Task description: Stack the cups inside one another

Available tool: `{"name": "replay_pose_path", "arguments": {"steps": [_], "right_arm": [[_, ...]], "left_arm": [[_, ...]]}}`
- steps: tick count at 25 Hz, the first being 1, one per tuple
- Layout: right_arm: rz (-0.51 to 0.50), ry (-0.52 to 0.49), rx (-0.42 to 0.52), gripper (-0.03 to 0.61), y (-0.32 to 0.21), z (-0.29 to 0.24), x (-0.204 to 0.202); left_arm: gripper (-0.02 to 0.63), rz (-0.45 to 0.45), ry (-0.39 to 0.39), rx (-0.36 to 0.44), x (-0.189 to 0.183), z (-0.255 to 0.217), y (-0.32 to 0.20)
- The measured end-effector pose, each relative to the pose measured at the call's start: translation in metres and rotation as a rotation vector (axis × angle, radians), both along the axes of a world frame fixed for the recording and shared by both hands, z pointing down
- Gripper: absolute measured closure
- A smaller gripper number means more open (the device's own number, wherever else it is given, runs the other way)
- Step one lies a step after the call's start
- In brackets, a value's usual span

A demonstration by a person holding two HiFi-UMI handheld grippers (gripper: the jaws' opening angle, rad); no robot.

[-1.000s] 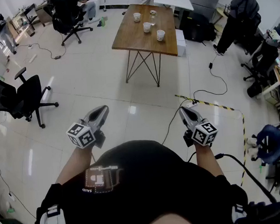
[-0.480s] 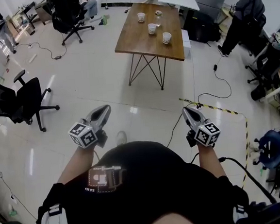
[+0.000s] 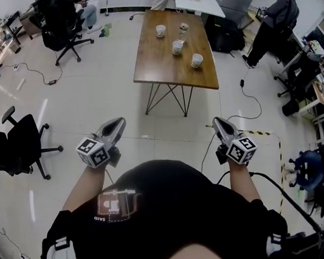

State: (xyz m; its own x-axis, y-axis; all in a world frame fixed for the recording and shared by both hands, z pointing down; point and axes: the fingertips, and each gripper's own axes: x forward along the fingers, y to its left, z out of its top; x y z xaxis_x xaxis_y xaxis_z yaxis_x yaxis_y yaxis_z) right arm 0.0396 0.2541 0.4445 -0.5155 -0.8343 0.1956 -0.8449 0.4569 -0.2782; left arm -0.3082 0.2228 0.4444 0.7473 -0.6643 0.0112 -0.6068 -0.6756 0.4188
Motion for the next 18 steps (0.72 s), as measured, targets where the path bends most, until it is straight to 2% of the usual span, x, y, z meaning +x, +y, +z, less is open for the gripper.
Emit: {"name": "replay_pose_path", "arguments": {"steps": [4,11,14,18], "right_arm": [[0.006,0.017,-0.012,0.561,-0.037,-0.002,-0.005],[0.023,0.0,-0.032,0.561,-0.11,0.017,0.034],[-0.021,-0.005,-0.019,0.561,-0.16,0.022,0.057],[-0.102,-0.001,-0.021,0.561,-0.229,0.024,0.087]], "left_arm": [[0.614,0.014,0.013,0.007,-0.004,-0.002,-0.048],[0.614,0.02,-0.011,0.009,0.03,0.004,-0.123],[0.614,-0.021,-0.047,0.036,0.05,0.003,-0.161],[0.614,-0.123,-0.083,0.054,0.075,-0.008,-0.215]]}}
